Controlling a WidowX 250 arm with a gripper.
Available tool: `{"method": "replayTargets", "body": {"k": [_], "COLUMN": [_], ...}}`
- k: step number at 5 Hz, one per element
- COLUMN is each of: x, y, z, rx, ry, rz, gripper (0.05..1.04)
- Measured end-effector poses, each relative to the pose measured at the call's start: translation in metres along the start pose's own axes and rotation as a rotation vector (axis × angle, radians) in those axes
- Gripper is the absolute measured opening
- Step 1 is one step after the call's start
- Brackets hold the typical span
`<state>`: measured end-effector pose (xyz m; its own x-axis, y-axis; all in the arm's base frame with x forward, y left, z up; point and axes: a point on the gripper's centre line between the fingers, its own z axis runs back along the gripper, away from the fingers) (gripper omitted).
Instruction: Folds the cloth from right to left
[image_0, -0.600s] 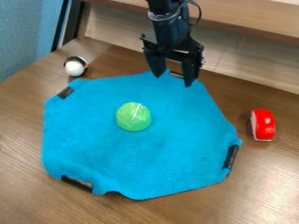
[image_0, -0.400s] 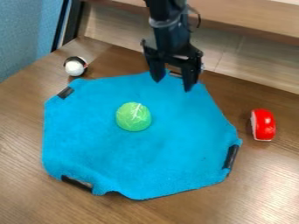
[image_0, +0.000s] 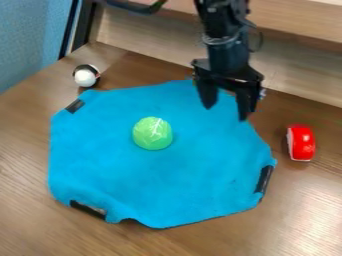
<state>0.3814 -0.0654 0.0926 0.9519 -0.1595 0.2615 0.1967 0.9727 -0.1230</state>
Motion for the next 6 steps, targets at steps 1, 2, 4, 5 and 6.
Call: {"method": "replayTargets", "body": {"k": [1,2,4,5,6], "x": [0.000,-0.001,-0.016,-0.025,-0.028], "y": [-0.022,-0.043,-0.070,-0.074,-0.073], "z": [-0.011,-0.015,-0.029,-0.042,-0.048], "rx": [-0.020,-0.040,-0.048,-0.032,-0.020], "ry": [0.012,0.018,0.064,0.110,0.122], "rz": [-0.030,-0.046,-0.058,-0.051,-0.031], "gripper": [0.999,0.999,0.999,0.999,0.999]}}
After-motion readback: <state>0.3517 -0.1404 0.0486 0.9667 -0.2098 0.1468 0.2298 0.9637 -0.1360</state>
